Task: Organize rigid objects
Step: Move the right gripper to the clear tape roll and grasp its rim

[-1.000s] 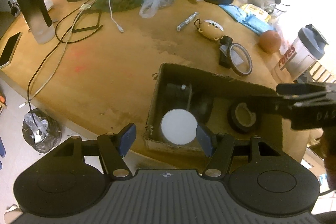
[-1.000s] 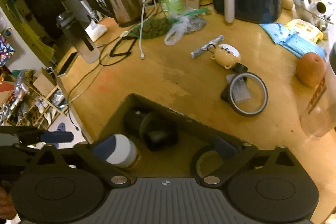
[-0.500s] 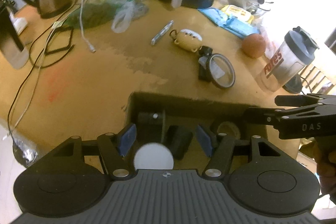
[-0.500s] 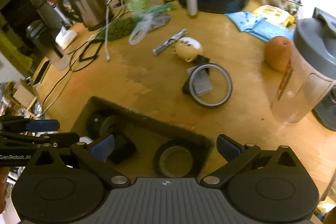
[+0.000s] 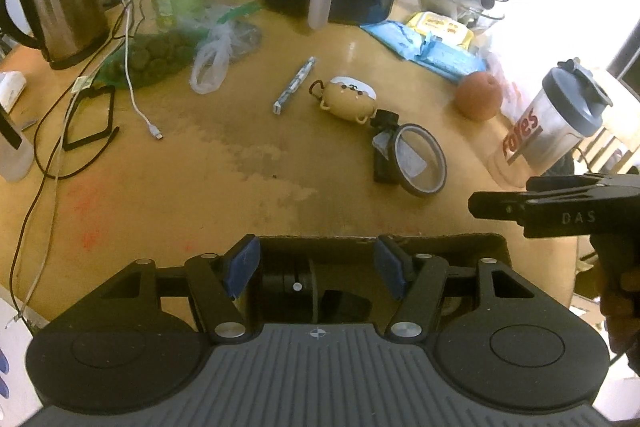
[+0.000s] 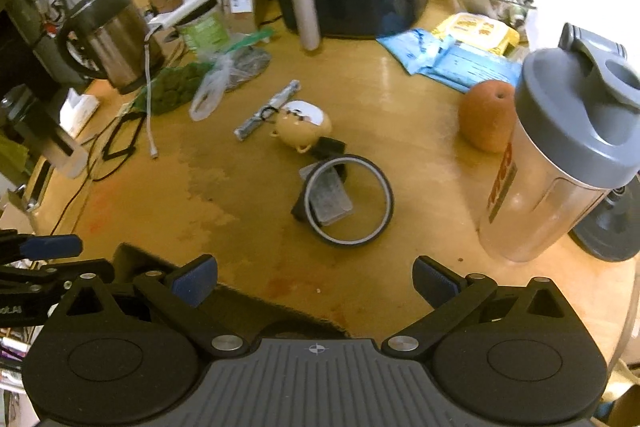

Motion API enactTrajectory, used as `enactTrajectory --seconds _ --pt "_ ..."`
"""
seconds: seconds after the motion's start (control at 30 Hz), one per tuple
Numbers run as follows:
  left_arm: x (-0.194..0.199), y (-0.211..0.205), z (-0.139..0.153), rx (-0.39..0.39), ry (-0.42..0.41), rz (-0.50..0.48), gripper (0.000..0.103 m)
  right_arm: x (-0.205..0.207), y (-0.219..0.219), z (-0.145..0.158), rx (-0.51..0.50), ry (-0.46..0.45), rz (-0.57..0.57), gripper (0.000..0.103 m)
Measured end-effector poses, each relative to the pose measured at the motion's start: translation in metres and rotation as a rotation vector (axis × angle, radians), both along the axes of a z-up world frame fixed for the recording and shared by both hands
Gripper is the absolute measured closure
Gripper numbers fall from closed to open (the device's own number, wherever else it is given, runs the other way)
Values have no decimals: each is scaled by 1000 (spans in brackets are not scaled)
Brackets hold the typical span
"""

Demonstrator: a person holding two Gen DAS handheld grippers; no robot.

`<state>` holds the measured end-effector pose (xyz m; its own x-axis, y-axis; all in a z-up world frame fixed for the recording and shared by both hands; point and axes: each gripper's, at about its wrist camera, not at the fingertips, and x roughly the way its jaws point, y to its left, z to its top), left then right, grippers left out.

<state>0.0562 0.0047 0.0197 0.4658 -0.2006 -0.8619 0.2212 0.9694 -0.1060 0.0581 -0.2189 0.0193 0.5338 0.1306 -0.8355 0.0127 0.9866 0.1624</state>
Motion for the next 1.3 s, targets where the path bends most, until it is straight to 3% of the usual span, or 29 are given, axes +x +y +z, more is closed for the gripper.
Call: enactTrajectory --seconds 0.5,0.93,1.3 --pt "8 5 -6 -15 30 -43 41 24 -16 -16 -6 33 -46 0" --pt "13 24 3 -21 4 14 41 62 -12 -24 -35 43 -10 0" --pt "5 34 -3 -26 32 59 41 90 -13 -55 -14 94 7 0"
